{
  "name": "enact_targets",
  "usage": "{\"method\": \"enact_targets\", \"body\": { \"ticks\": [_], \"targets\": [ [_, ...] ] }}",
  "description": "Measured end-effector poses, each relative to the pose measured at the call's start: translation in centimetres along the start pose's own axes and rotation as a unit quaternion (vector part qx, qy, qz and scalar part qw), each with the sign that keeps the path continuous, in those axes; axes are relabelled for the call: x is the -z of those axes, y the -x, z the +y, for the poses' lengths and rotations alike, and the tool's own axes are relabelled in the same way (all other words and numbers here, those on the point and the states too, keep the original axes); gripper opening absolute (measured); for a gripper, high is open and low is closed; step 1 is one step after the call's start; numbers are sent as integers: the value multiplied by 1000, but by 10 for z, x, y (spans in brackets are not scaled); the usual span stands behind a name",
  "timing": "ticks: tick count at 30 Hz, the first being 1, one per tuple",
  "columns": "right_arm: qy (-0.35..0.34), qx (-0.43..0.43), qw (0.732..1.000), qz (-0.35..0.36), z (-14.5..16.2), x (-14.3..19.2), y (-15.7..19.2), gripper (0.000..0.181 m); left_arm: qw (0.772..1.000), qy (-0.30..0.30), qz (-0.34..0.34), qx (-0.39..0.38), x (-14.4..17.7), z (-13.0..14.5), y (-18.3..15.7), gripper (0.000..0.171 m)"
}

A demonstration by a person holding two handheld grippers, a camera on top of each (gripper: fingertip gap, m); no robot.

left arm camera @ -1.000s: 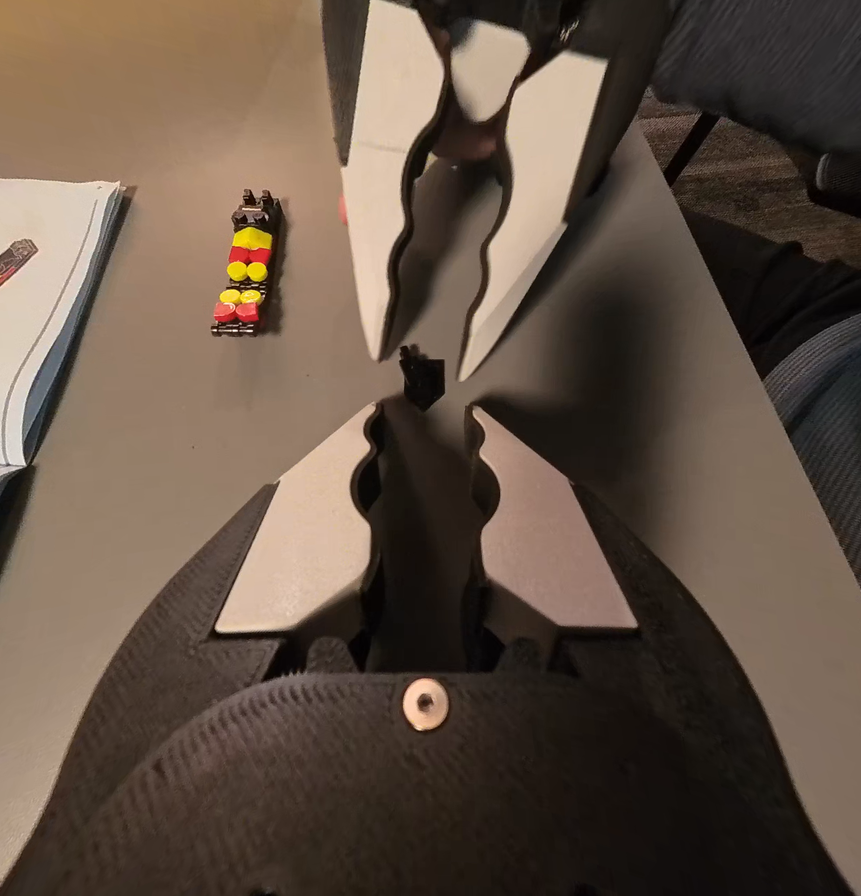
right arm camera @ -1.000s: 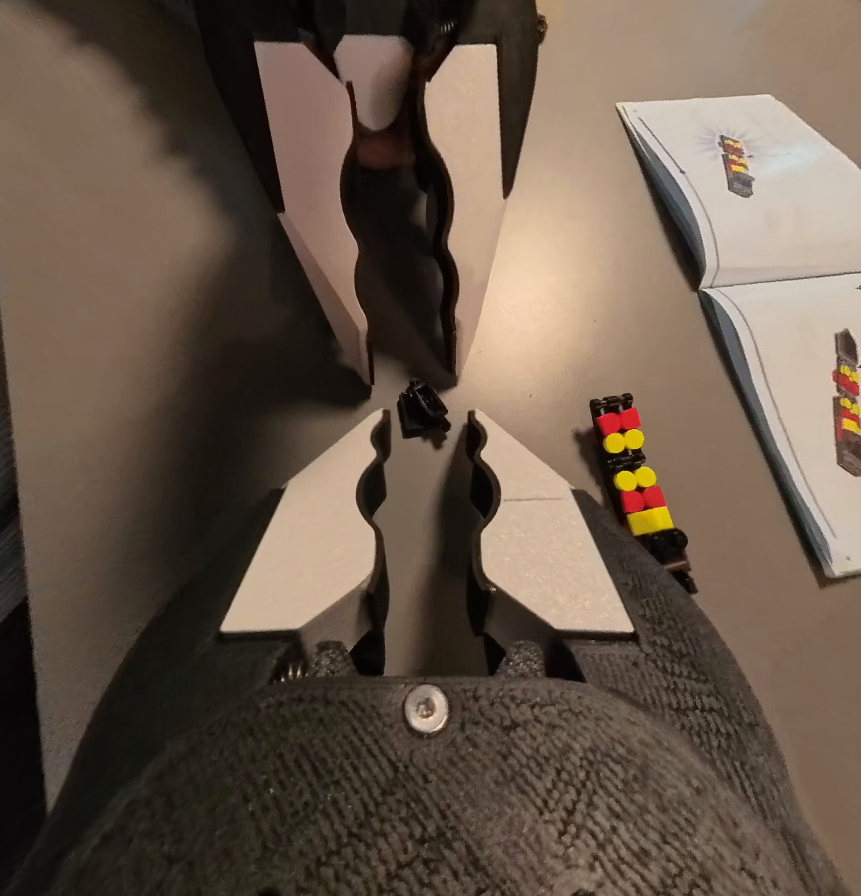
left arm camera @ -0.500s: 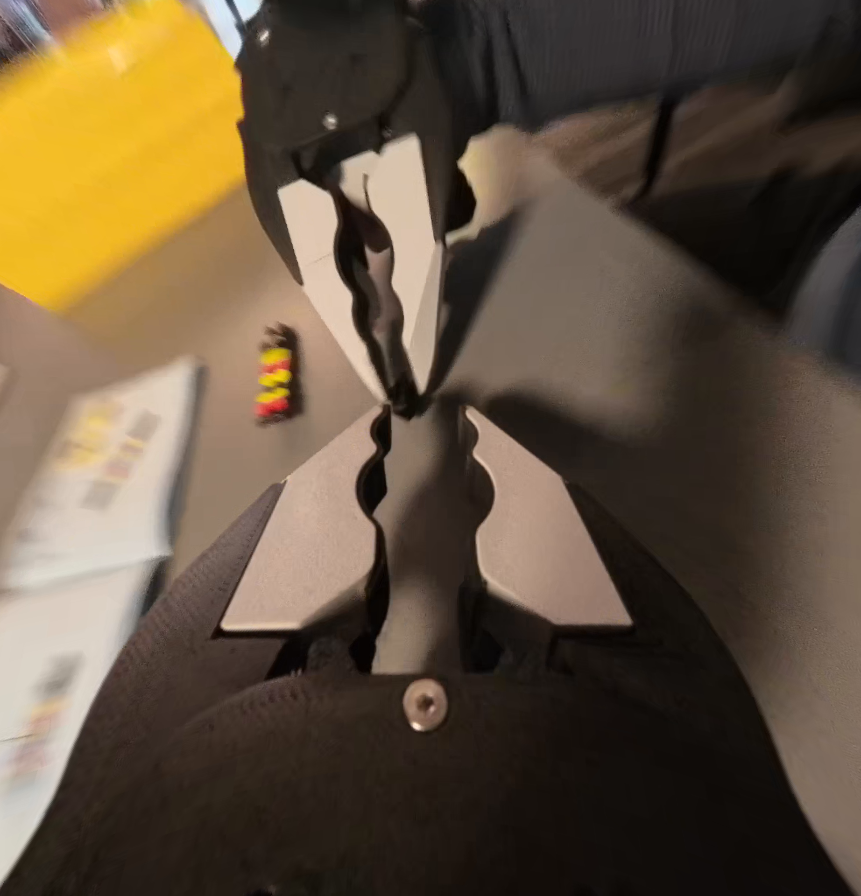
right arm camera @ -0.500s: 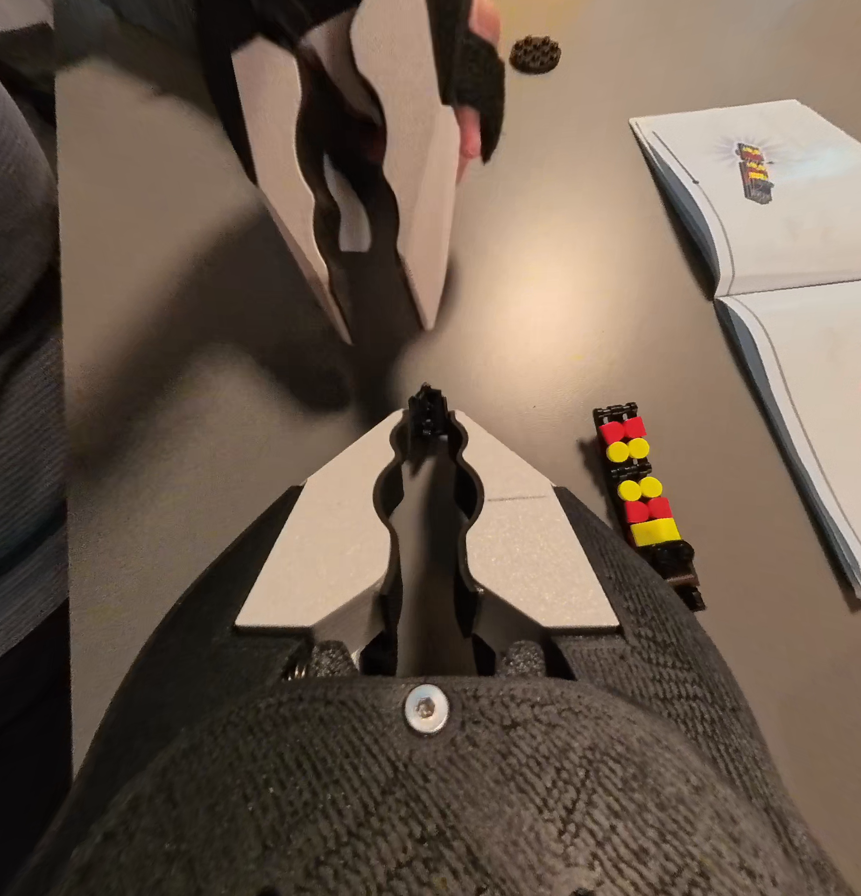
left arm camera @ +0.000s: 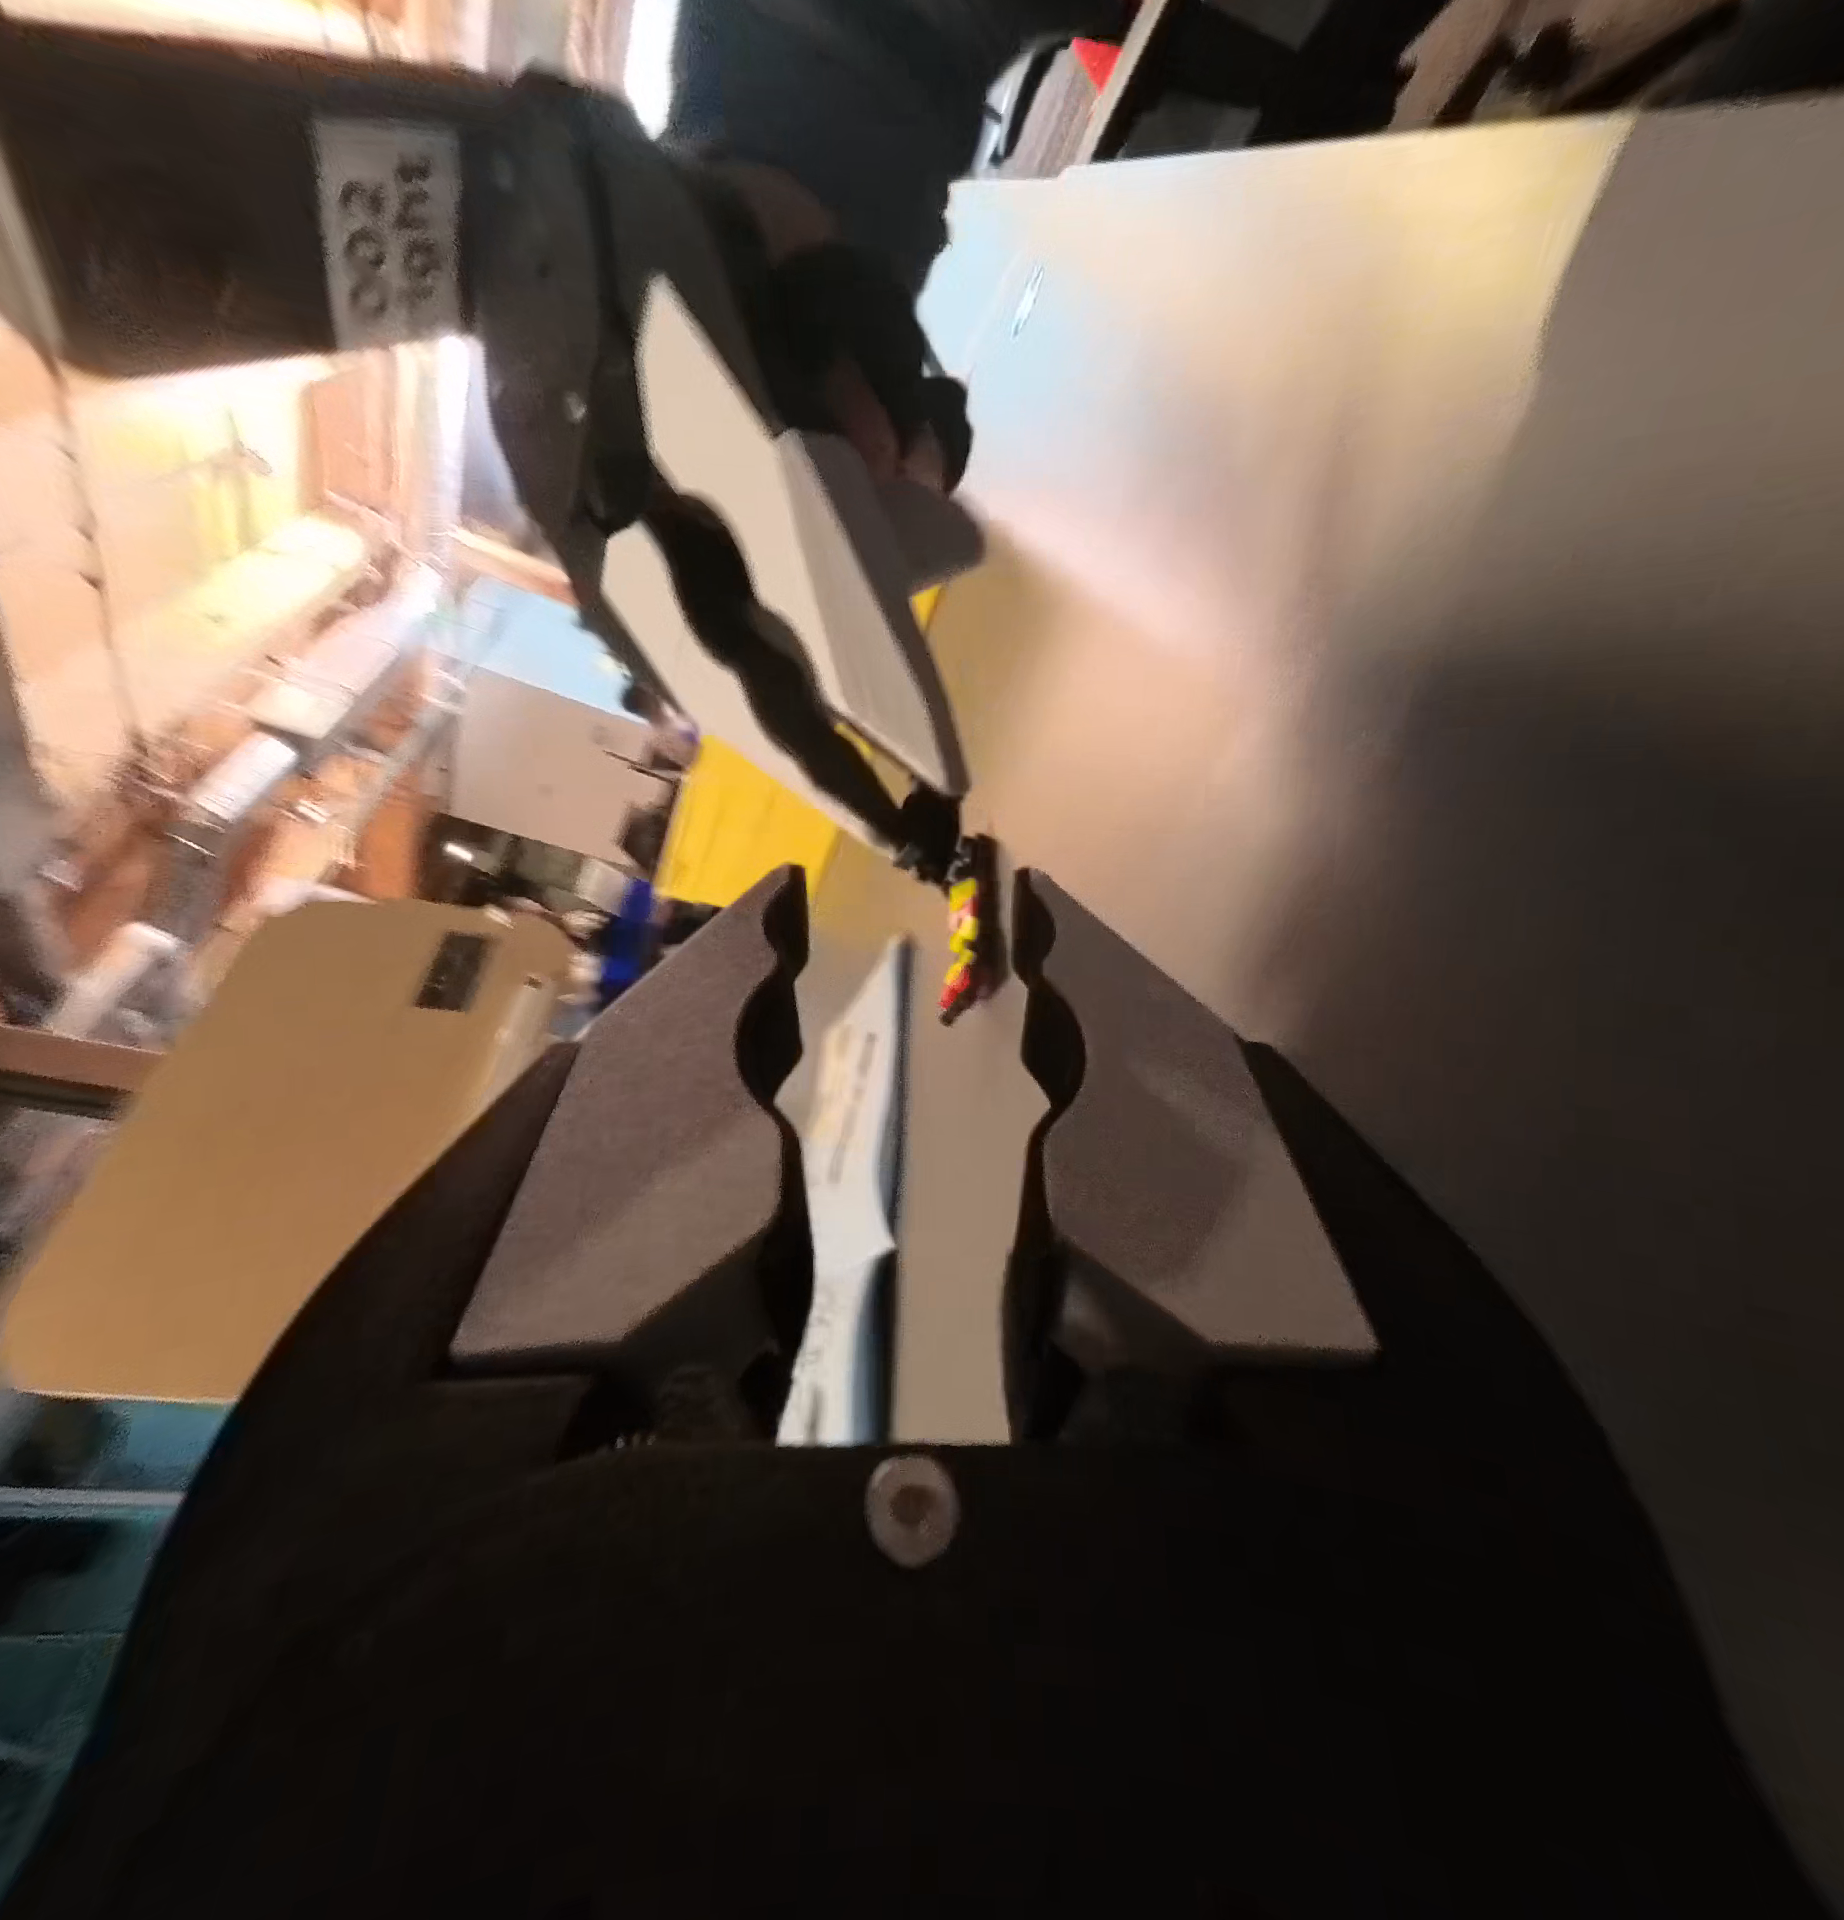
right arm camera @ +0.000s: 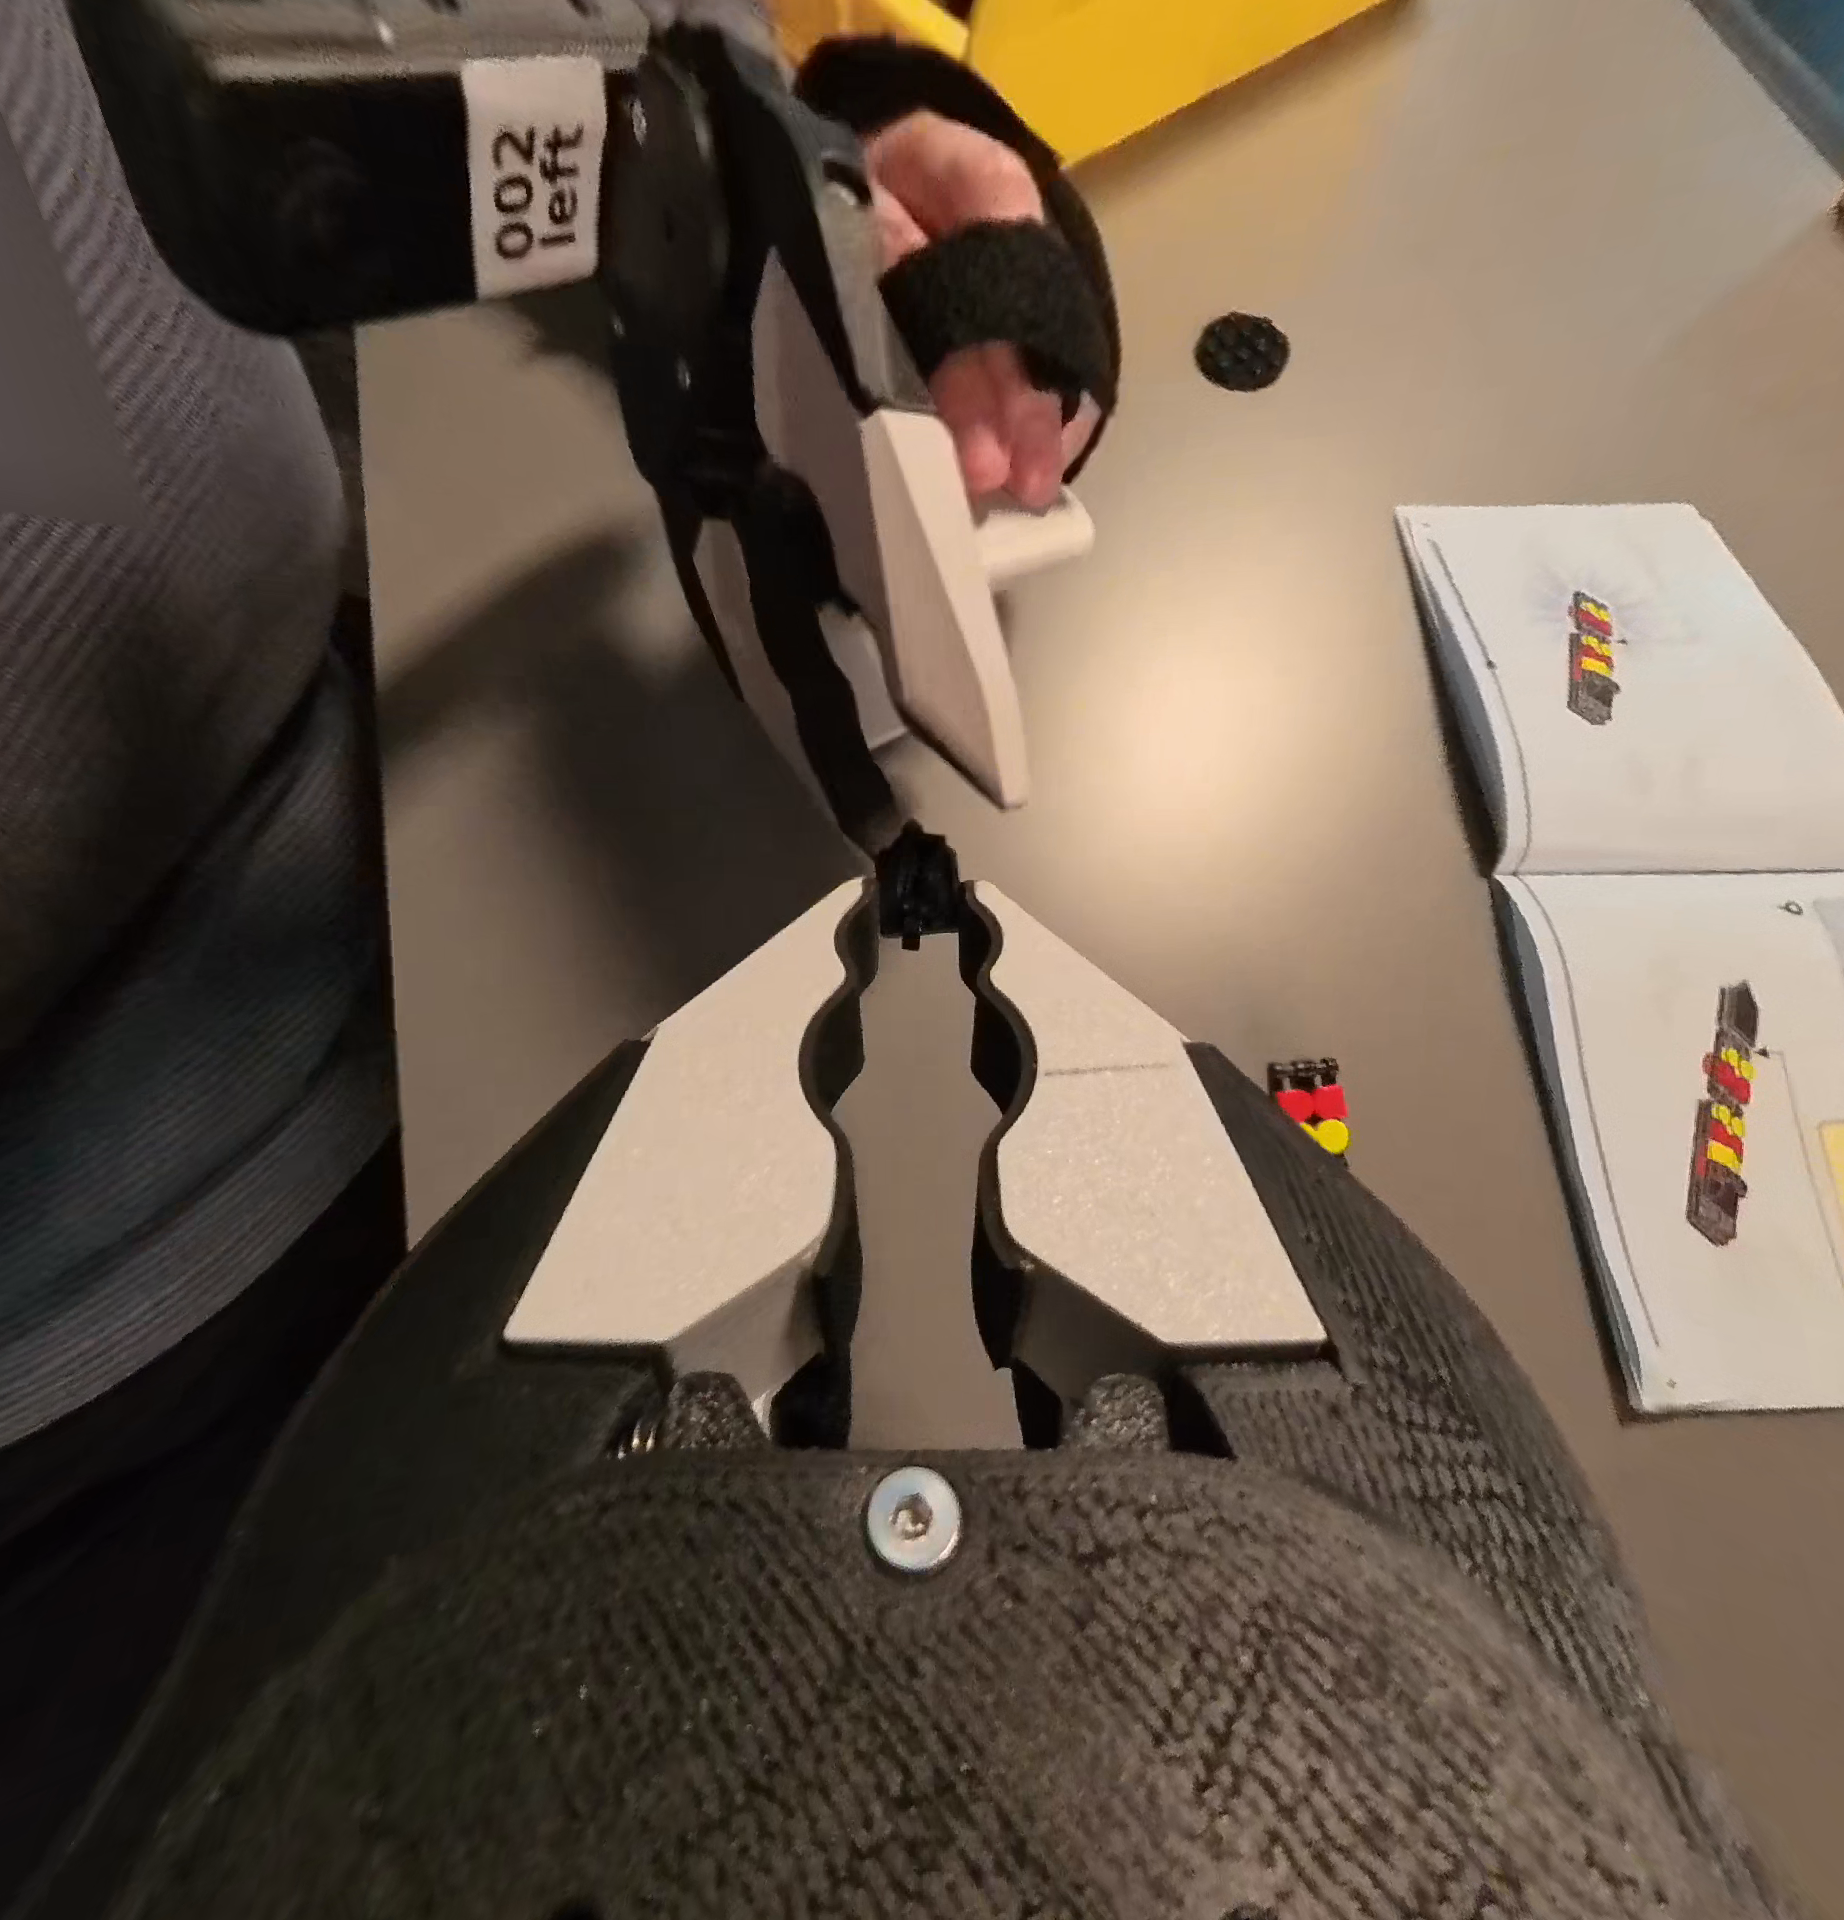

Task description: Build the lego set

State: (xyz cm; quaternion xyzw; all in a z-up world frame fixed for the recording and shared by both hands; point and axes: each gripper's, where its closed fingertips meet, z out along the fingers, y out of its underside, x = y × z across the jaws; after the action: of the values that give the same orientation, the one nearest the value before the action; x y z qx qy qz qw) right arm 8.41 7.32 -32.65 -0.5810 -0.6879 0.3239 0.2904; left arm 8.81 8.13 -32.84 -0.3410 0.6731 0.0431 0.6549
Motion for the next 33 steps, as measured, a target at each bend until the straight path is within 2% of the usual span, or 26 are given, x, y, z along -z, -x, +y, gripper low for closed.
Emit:
{"method": "enact_targets", "body": {
  "ticks": [4, 8, 12, 15, 17, 19, 21, 25, 27, 29, 33],
  "targets": [
    [5, 8, 1000, 0, -6, -1, 6, 13, 998, -15, -7, -59, 2, -12, -8, 33],
    [-3, 7, 1000, 13, -13, 3, 6, 13, 997, -21, -37, -60, 5, -16, 1, 32],
    [-22, 18, 999, 29, -29, 22, 6, 13, 995, -50, -79, -23, 17, -23, 30, 33],
    [-54, 32, 998, 21, -60, 51, 7, 13, 992, -83, -77, 57, 29, -38, 65, 29],
    [-73, 43, 996, 6, -88, 72, 8, 13, 988, -113, -78, 68, 40, -57, 95, 28],
    [-88, 57, 994, -17, -119, 92, 10, 13, 990, -123, -53, 34, 48, -75, 115, 24],
    [-96, 72, 992, -38, -151, 109, 13, 13, 991, -117, -59, -14, 55, -87, 137, 22],
    [-79, 92, 991, -54, -196, 126, 16, 13, 979, -112, -145, -92, 74, -101, 177, 17],
    [-68, 100, 991, -57, -208, 126, 19, 13, 971, -111, -178, -115, 85, -105, 186, 14],
    [-64, 103, 990, -69, -213, 120, 25, 13, 971, -98, -179, -124, 92, -105, 188, 12],
    [-41, 115, 989, -78, -208, 102, 32, 13, 967, -93, -187, -144, 105, -111, 189, 13]
  ]
}}
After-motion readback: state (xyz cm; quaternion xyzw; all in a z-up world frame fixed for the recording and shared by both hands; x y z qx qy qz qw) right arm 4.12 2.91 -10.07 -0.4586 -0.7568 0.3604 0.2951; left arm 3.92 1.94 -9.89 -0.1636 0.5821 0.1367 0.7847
